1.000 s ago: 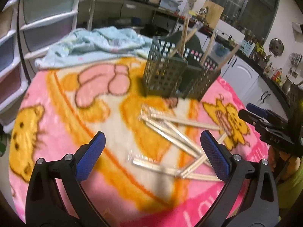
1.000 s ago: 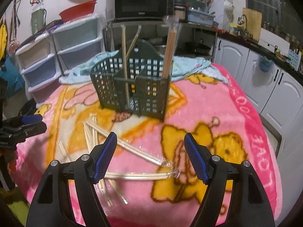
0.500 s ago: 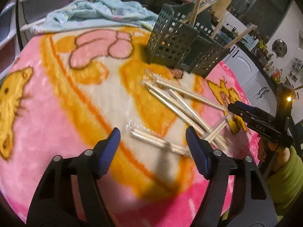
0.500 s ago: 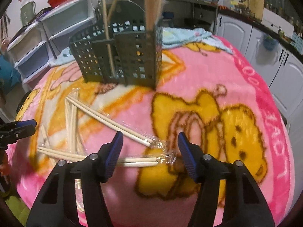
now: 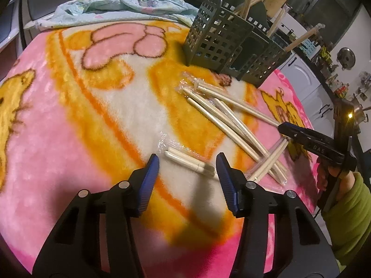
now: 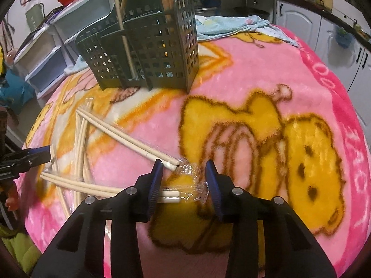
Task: Organize utensils
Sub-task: 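Close the right tool on a wrapped chopstick while the left tool grasps another, then lift the chopsticks with both tools and carry them above the caddy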
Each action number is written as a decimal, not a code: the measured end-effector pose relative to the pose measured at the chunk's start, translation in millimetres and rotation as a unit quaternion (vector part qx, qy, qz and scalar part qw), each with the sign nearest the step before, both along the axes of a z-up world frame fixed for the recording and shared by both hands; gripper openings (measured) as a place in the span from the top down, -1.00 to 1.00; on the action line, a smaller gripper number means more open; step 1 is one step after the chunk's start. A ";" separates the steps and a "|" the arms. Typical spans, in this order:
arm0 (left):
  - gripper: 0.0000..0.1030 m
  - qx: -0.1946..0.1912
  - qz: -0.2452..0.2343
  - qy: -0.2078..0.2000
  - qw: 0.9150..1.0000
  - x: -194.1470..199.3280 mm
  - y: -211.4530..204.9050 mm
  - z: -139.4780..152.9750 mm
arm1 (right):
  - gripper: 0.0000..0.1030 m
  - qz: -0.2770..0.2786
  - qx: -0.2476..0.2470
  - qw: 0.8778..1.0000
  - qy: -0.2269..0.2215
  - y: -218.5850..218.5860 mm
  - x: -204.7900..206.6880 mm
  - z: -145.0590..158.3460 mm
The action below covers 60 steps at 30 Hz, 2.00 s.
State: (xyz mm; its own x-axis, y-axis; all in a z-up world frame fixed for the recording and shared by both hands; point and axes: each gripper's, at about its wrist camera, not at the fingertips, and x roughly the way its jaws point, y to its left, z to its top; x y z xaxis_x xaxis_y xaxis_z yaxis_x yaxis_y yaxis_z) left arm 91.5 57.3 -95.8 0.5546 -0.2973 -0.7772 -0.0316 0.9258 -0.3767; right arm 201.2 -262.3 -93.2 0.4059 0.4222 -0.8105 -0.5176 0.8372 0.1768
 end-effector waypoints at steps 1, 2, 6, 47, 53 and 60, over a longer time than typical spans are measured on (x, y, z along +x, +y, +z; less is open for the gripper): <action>0.19 0.001 0.000 0.000 1.000 -0.1 0.2 -0.2 | 0.35 0.001 0.001 1.000 0.001 -1.3 0.9 -0.4; 0.20 0.003 0.000 -0.001 1.000 0.4 -0.2 -0.3 | 0.38 0.002 0.003 1.000 0.002 -1.8 1.8 -0.5; 0.20 0.006 0.000 -0.002 1.000 3.3 -1.1 -1.1 | 0.51 0.005 0.007 1.000 0.006 -4.0 6.4 -0.4; 0.94 0.008 0.049 -0.088 0.995 35.9 40.0 63.9 | 0.95 0.038 0.038 0.991 -0.122 20.9 -23.2 89.8; 0.94 0.010 0.036 -0.136 0.990 36.0 32.2 100.2 | 0.95 0.054 0.051 0.986 -0.150 34.2 -34.1 117.2; 0.94 0.008 0.014 -0.177 0.984 41.6 15.9 133.9 | 0.95 0.073 0.058 0.980 -0.178 49.5 -46.9 146.4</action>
State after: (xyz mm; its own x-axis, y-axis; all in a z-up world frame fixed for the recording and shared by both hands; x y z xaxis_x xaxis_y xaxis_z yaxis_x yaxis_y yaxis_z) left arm 133.1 73.2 38.1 0.7991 -0.2668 -0.5388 0.0723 0.9323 -0.3543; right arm 154.3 -212.8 53.2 0.5827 0.5779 -0.5714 -0.6767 0.7343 0.0526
